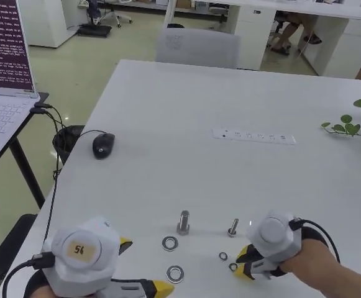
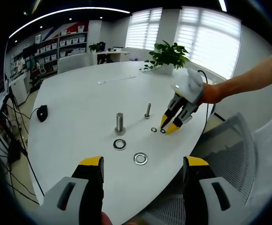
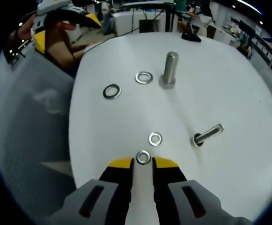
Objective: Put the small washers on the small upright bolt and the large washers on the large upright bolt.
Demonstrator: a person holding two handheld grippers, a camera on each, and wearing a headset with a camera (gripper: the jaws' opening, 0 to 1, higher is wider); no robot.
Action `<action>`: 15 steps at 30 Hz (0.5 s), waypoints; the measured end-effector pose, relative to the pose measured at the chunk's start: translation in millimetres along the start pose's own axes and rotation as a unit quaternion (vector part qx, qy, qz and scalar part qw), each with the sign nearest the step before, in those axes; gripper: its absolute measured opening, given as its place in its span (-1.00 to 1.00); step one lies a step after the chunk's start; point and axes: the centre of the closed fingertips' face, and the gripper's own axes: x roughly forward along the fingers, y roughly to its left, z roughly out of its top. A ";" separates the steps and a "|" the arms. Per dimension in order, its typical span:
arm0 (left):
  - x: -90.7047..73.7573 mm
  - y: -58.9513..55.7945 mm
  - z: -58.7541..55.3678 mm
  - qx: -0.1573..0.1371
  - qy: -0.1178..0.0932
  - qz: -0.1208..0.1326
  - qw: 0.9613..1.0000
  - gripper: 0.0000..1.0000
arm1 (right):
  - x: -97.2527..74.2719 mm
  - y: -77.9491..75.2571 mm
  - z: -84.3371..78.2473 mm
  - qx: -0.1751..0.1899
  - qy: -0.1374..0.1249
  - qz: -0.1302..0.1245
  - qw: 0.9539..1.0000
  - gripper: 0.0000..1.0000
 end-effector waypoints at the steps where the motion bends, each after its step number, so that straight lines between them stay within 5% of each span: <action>1: -0.1 0.3 -0.3 0.000 0.000 0.000 1.000 0.37 | 0.9 0.3 0.8 -0.005 0.001 0.001 1.000 -0.66; 15: -2.0 4.3 -1.0 -0.003 -0.001 0.004 1.000 0.37 | 2.4 -1.3 0.2 -0.064 0.043 0.009 0.997 -0.68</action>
